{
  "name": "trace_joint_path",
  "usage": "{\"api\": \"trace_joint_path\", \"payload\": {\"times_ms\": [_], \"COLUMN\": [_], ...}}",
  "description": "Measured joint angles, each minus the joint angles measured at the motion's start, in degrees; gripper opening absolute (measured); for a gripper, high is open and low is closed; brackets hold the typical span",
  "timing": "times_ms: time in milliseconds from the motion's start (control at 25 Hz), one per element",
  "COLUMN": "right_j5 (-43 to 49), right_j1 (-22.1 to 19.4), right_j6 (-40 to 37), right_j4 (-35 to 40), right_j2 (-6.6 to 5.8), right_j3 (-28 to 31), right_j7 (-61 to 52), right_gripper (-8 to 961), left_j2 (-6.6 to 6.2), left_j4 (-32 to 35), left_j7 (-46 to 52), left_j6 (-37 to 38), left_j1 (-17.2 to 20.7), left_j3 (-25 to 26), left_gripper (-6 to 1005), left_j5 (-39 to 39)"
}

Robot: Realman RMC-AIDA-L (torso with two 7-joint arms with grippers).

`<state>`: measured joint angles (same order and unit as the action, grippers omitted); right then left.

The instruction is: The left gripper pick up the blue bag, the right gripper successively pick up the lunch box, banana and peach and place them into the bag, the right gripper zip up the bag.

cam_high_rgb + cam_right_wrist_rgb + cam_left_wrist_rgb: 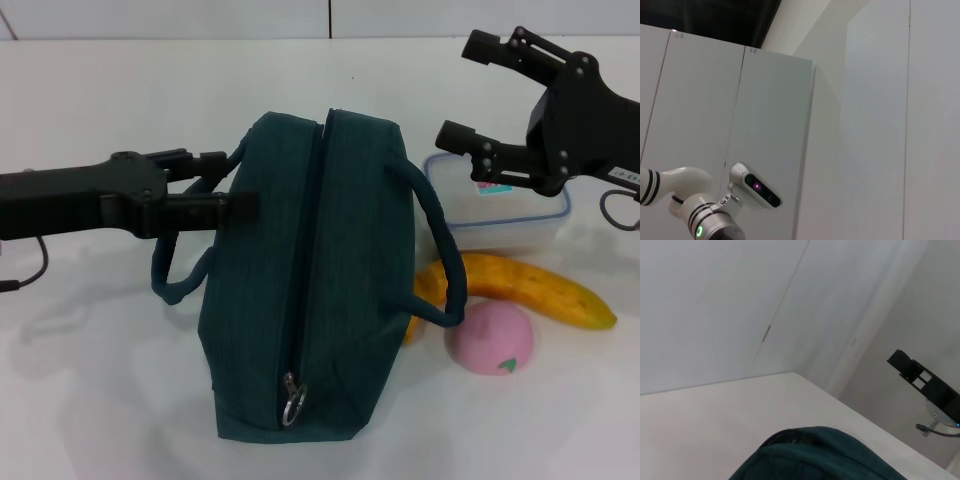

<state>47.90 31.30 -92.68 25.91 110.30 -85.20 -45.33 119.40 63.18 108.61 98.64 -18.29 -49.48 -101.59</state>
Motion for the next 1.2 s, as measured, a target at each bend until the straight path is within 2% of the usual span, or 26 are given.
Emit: {"api": "trace_joint_path", "payload": {"times_ms": [280,560,960,1080,1200], "right_j5": [0.02,0.1,0.67,0.67,0.67], "right_j1": [-0.2,-0.52,-0.83,-1.21,-1.66], "right_j6": [-0.07,-0.11,-0.18,-0.18,-0.03], "right_j4": [0.03,-0.03,-0.43,-0.35,-0.13], "right_j2": [0.33,0.37,0.46,0.44,0.46], "right_j3": [-0.05,0.16,0.29,0.31,0.31], "right_j7": [-0.21,-0.39,-0.09,-0.08,0.04], "right_gripper": [841,841,840,840,840], "left_j2": [-0.04,-0.05,-0.22,-0.02,0.02], "left_j4": [-0.62,-2.73,-3.37,-3.48,-3.93], "left_j7": [-0.77,-1.9,-4.28,-6.22,-7.08], "left_j6": [0.01,-0.7,-1.72,-1.72,-1.72], "left_j1": [-0.71,-1.89,-2.69,-2.71,-2.72], "left_j3": [-2.25,-1.01,-1.25,-0.98,-0.96], "left_gripper": [888,886,767,533,411], "left_j5": [-0.8,-0.84,-1.32,-1.09,-0.75]}}
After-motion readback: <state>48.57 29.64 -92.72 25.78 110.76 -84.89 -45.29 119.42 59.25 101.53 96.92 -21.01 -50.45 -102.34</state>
